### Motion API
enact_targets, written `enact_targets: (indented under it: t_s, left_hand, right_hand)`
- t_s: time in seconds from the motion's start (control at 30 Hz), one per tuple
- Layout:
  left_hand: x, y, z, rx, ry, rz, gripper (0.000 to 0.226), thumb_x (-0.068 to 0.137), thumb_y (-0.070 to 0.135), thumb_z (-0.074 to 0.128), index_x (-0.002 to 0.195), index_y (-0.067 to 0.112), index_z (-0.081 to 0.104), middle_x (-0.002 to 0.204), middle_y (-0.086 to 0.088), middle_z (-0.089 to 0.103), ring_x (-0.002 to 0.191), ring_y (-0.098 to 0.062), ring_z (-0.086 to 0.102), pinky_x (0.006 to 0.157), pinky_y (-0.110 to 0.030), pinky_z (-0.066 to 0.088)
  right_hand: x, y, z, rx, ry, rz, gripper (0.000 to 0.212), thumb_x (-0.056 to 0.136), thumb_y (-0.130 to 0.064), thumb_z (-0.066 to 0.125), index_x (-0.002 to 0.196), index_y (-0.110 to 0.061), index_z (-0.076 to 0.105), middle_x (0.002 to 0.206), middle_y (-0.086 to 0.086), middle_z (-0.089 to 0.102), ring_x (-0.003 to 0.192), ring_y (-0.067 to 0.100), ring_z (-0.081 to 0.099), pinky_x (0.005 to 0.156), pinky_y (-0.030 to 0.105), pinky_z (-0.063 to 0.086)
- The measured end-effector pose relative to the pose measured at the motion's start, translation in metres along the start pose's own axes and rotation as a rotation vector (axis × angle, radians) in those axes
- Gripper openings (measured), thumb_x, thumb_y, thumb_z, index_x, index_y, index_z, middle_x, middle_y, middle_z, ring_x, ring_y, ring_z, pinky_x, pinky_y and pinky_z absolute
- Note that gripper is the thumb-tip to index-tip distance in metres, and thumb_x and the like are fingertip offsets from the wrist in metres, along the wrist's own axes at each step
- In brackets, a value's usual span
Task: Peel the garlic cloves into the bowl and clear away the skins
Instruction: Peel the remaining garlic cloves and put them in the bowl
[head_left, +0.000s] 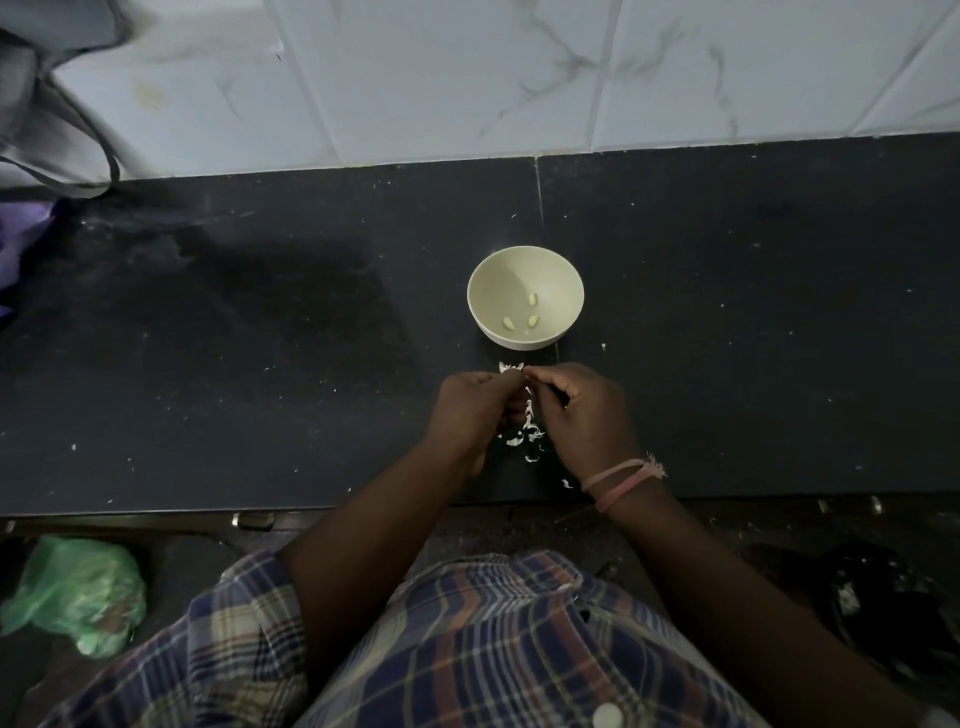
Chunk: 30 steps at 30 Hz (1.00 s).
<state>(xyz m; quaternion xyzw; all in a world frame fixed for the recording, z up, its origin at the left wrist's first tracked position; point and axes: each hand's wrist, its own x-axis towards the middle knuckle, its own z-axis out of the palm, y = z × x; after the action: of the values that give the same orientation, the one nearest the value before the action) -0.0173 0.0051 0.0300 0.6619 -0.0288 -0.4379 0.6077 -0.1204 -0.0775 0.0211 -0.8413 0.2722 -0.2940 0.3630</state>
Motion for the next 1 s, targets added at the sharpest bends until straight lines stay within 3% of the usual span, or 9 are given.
enact_targets:
  t_s: [0.17, 0.3, 0.43, 0.57, 0.77, 1.0]
  left_hand:
    - [-0.0019, 0.0033, 0.0006, -0.036, 0.010, -0.010, 0.017, 0.092, 0.013, 0.067, 0.082, -0.001, 0.070, 0.073, -0.016, 0.060, 0.056, -0.017, 0.055, 0.056, -0.027, 0.039]
    - [-0.0008, 0.0036, 0.0007, -0.041, 0.011, -0.006, 0.018, 0.091, 0.012, 0.069, 0.078, 0.001, 0.070, 0.064, -0.009, 0.063, 0.053, -0.014, 0.056, 0.053, -0.025, 0.044]
    - [-0.0016, 0.0033, 0.0001, -0.011, 0.005, 0.002, 0.019, 0.090, 0.017, 0.071, 0.084, -0.002, 0.067, 0.063, -0.010, 0.056, 0.050, -0.014, 0.049, 0.051, -0.026, 0.037]
    - [-0.0010, 0.0017, -0.0007, 0.031, 0.003, 0.028, 0.023, 0.084, 0.023, 0.071, 0.072, 0.004, 0.065, 0.058, -0.005, 0.055, 0.047, -0.012, 0.045, 0.049, -0.024, 0.035]
    - [-0.0015, 0.0020, -0.0017, 0.084, -0.004, 0.039, 0.026, 0.090, 0.017, 0.065, 0.066, 0.009, 0.063, 0.058, -0.004, 0.057, 0.044, -0.011, 0.043, 0.044, -0.022, 0.033]
    - [-0.0050, 0.0066, 0.0018, 0.004, -0.033, -0.010, 0.020, 0.093, 0.011, 0.058, 0.074, 0.006, 0.063, 0.054, 0.000, 0.055, 0.042, -0.009, 0.044, 0.045, -0.022, 0.032]
  right_hand:
    - [-0.0003, -0.0017, -0.0009, 0.017, 0.021, 0.007, 0.023, 0.087, 0.001, 0.063, 0.104, -0.008, 0.077, 0.098, 0.005, 0.075, 0.092, 0.013, 0.069, 0.087, 0.022, 0.053]
    - [-0.0006, -0.0018, -0.0002, 0.020, 0.025, 0.002, 0.023, 0.087, 0.001, 0.063, 0.104, -0.008, 0.076, 0.099, 0.005, 0.075, 0.092, 0.014, 0.069, 0.087, 0.025, 0.054]
    - [-0.0020, -0.0017, 0.0009, -0.008, 0.005, -0.013, 0.023, 0.089, -0.001, 0.063, 0.107, -0.008, 0.076, 0.099, 0.006, 0.075, 0.092, 0.015, 0.070, 0.086, 0.025, 0.053]
    - [-0.0028, -0.0038, 0.0030, -0.016, -0.009, -0.007, 0.023, 0.090, -0.005, 0.063, 0.108, -0.009, 0.076, 0.100, 0.006, 0.076, 0.092, 0.016, 0.071, 0.086, 0.027, 0.054]
    - [-0.0062, -0.0025, 0.0046, 0.232, -0.046, 0.245, 0.015, 0.091, -0.009, 0.066, 0.104, -0.012, 0.074, 0.093, -0.002, 0.077, 0.088, 0.005, 0.072, 0.082, 0.029, 0.058]
    - [-0.0032, -0.0051, 0.0031, 0.596, 0.006, 0.494, 0.013, 0.089, 0.000, 0.067, 0.099, -0.003, 0.074, 0.092, 0.010, 0.077, 0.087, 0.017, 0.073, 0.084, 0.030, 0.058]
